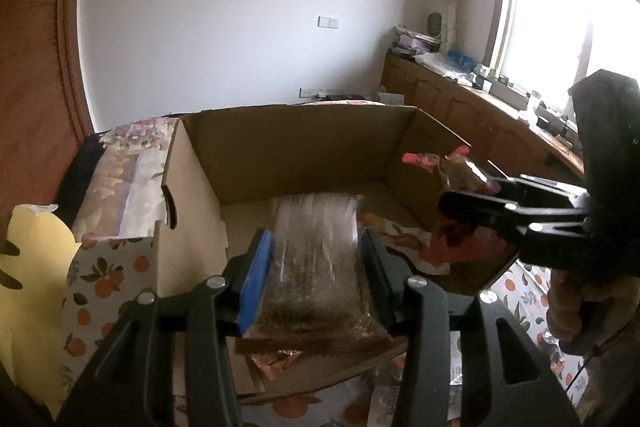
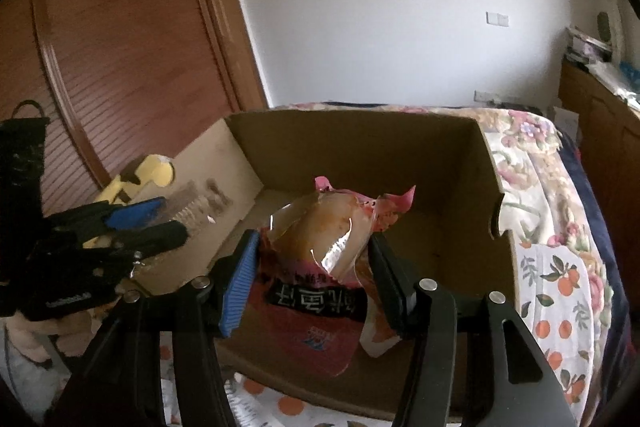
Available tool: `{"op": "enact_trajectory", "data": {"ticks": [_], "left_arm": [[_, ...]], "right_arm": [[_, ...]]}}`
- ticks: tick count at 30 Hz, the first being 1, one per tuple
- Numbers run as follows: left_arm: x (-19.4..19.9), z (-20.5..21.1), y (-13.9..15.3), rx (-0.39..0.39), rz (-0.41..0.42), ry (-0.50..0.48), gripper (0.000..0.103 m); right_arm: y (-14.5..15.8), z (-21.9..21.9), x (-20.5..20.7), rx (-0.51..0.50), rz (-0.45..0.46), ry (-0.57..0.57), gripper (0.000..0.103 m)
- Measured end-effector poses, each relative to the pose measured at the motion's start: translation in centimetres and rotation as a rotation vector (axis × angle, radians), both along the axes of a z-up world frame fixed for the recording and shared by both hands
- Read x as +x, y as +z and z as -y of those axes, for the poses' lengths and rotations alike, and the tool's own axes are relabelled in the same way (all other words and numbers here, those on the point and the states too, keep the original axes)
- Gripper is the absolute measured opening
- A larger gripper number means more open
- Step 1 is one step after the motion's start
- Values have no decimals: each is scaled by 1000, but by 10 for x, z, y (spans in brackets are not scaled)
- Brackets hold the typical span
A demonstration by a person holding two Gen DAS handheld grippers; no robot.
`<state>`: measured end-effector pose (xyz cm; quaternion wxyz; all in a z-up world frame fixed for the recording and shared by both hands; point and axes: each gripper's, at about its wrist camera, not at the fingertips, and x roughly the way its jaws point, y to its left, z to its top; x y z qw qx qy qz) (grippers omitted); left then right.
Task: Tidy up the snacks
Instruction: 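Open both grippers to drop the snacks into the box, then move both tools back toward the white foil pouches on the table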
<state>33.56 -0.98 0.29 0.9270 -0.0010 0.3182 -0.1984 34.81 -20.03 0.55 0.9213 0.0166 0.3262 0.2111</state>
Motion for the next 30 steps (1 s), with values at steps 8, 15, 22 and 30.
{"op": "enact_trajectory", "data": {"ticks": [8, 15, 22, 30], "left_arm": [[-16, 1, 4, 10, 26, 7, 53], [-48, -6, 11, 10, 40, 13, 55], [-92, -16, 13, 13, 54, 8, 57], [-137, -13, -4, 32, 28, -39, 59]], "right_arm": [[-3, 3, -5, -9, 1, -17, 61], [14, 10, -41, 4, 37, -7, 62], [19, 31, -100, 21, 58, -36, 71], [-5, 58, -157, -23, 50, -98, 83]]}}
